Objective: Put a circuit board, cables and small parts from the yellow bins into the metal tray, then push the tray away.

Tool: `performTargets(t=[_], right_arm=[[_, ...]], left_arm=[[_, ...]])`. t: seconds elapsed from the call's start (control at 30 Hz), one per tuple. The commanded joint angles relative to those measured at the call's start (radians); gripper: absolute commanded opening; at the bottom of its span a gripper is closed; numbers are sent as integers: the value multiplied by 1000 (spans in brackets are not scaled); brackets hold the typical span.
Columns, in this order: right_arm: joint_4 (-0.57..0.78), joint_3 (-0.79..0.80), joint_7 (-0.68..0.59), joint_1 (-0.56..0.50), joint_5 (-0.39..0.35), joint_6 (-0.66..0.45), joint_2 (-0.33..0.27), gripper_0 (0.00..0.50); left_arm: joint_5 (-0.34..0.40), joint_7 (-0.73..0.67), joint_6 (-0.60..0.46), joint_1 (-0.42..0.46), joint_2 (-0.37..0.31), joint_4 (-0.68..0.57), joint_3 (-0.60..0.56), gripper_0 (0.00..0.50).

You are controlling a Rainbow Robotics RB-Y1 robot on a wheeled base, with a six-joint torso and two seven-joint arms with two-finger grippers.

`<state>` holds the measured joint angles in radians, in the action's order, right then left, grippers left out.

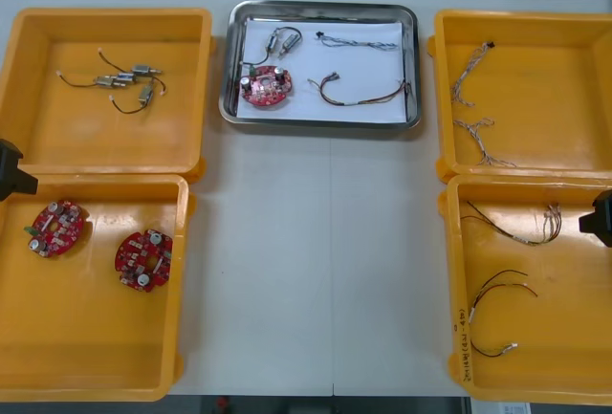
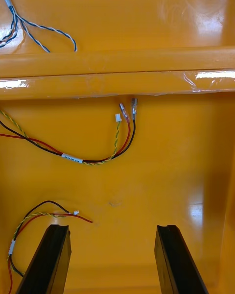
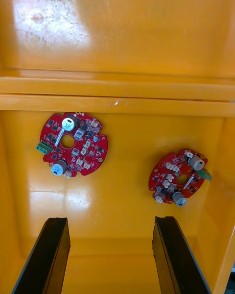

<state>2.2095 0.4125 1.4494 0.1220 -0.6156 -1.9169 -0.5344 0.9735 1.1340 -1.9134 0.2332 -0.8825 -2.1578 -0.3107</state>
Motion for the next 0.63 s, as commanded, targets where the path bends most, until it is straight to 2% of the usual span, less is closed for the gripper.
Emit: performTargets(t=[0.03,0.63], right_arm=[[7,12,-23,-15,-9,-3,7,500],[7,12,-23,-15,-9,-3,7,500]], left_arm=[[7,56,-6,-14,-36,-25,-24,500],[7,56,-6,-14,-36,-25,-24,500]])
